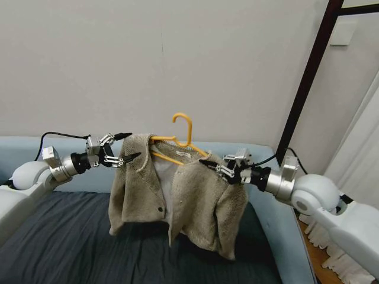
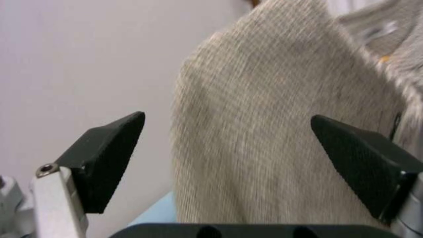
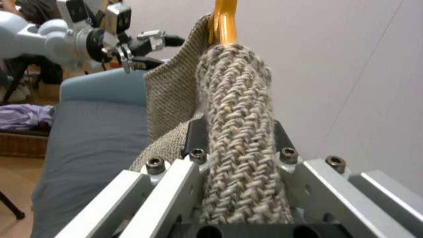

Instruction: Pick up the clothes from the sofa and hang them on the clothes hanger.

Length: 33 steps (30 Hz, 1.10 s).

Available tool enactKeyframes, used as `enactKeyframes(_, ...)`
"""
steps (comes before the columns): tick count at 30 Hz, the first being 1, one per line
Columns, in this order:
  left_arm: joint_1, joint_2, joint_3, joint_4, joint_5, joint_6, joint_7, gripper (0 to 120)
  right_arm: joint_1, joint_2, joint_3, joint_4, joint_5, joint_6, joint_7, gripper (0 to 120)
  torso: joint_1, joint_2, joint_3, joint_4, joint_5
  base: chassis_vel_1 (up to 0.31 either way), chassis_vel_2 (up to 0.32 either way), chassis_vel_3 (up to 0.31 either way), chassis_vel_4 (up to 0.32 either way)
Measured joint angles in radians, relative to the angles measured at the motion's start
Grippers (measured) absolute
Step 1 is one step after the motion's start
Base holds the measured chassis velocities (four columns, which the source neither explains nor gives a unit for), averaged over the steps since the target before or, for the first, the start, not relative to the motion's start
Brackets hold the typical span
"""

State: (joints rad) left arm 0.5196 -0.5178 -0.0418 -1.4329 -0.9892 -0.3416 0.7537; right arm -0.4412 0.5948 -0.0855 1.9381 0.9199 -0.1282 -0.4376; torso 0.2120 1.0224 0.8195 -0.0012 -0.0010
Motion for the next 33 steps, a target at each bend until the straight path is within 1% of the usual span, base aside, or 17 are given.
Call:
enactKeyframes(1,0.050,-0.002,-0.028,-0.017,-0.001,-0.006,-0.064,100,-0.010,-0.021,0.019,0.016,0.007,-0.001,0.000,9,0.000,0.000,0.000,0.0000,-0.0002,0.000,0.000,0.000,0.000)
enactKeyframes(2,0.050,-0.002,-0.028,-0.017,-0.001,-0.006,-0.064,100,-0.010,-0.021,0.019,0.016,0.007,-0.001,0.000,9,0.000,0.000,0.000,0.0000,-0.0002,0.000,0.000,0.000,0.000)
enactKeyframes(6,0.157,-0.030,-0.074,-0.082,0.014,-0.030,-0.249,100,-0.068,-0.074,0.074,0.065,0.004,-0.013,0.032,9,0.000,0.000,0.000,-0.0002,0.0005,0.000,0.000,0.000,0.000)
enactKeyframes(7,0.157,-0.030,-0.074,-0.082,0.014,-0.030,-0.249,100,-0.068,-0.074,0.074,0.065,0.004,-0.013,0.032,9,0.000,0.000,0.000,-0.0002,0.0005,0.000,0.000,0.000,0.000)
enactKeyframes(8,0.190,-0.040,-0.083,-0.104,0.028,-0.032,-0.294,100,-0.077,-0.090,0.080,0.082,0.004,-0.023,0.059,9,0.000,0.000,0.000,-0.0006,0.0003,0.000,0.000,0.000,0.000)
enactKeyframes(11,0.271,-0.068,-0.112,-0.155,0.085,-0.039,-0.388,100,-0.086,-0.125,0.087,0.118,0.008,-0.063,0.145,9,0.000,0.000,0.000,-0.0004,0.0003,0.000,0.000,0.000,0.000)
enactKeyframes(12,0.271,-0.068,-0.112,-0.155,0.085,-0.039,-0.388,100,-0.086,-0.125,0.087,0.118,0.008,-0.063,0.145,9,0.000,0.000,0.000,-0.0004,0.0003,0.000,0.000,0.000,0.000)
enactKeyframes(14,0.314,-0.092,-0.122,-0.191,0.122,-0.038,-0.444,100,-0.095,-0.149,0.100,0.146,0.034,-0.088,0.209,9,0.000,0.000,0.000,0.0002,0.0001,0.000,0.000,0.000,0.000)
enactKeyframes(15,0.334,-0.103,-0.129,-0.209,0.137,-0.038,-0.465,100,-0.099,-0.157,0.107,0.161,0.049,-0.099,0.241,9,0.000,0.000,0.000,-0.0002,0.0000,0.000,0.000,0.000,0.000)
enactKeyframes(16,0.334,-0.103,-0.129,-0.209,0.137,-0.038,-0.465,100,-0.099,-0.157,0.107,0.161,0.049,-0.099,0.241,9,0.000,0.000,0.000,-0.0002,0.0000,0.000,0.000,0.000,0.000)
enactKeyframes(18,0.370,-0.121,-0.145,-0.238,0.158,-0.037,-0.495,100,-0.104,-0.161,0.113,0.178,0.064,-0.109,0.277,9,0.000,0.000,0.000,-0.0004,0.0003,0.000,0.000,0.000,0.000)
enactKeyframes(20,0.413,-0.139,-0.166,-0.264,0.180,-0.038,-0.518,100,-0.111,-0.164,0.123,0.187,0.069,-0.112,0.283,9,0.000,0.000,0.000,-0.0002,0.0005,0.000,0.000,0.000,0.000)
enactKeyframes(22,0.428,-0.145,-0.175,-0.271,0.190,-0.038,-0.526,100,-0.114,-0.166,0.127,0.188,0.070,-0.112,0.283,9,0.000,0.000,0.000,-0.0001,0.0003,0.000,0.000,0.000,0.000)
enactKeyframes(26,0.500,-0.181,-0.203,-0.312,0.264,-0.035,-0.634,100,-0.120,-0.191,0.144,0.203,0.094,-0.113,0.313,9,0.000,0.000,0.000,0.0001,0.0003,0.000,0.000,0.000,0.000)
enactKeyframes(27,0.500,-0.181,-0.203,-0.312,0.264,-0.035,-0.634,100,-0.120,-0.191,0.144,0.203,0.094,-0.113,0.313,9,0.000,0.000,0.000,0.0001,0.0003,0.000,0.000,0.000,0.000)
enactKeyframes(31,0.539,-0.233,-0.204,-0.328,0.298,-0.033,-0.691,100,-0.125,-0.221,0.157,0.235,0.126,-0.133,0.381,9,0.000,0.000,0.000,-0.0003,0.0003,0.000,0.000,0.000,0.000)
enactKeyframes(33,0.547,-0.243,-0.201,-0.331,0.308,-0.032,-0.703,100,-0.125,-0.224,0.159,0.240,0.131,-0.138,0.392,9,0.000,0.000,0.000,-0.0004,0.0003,0.000,0.000,0.000,0.000)
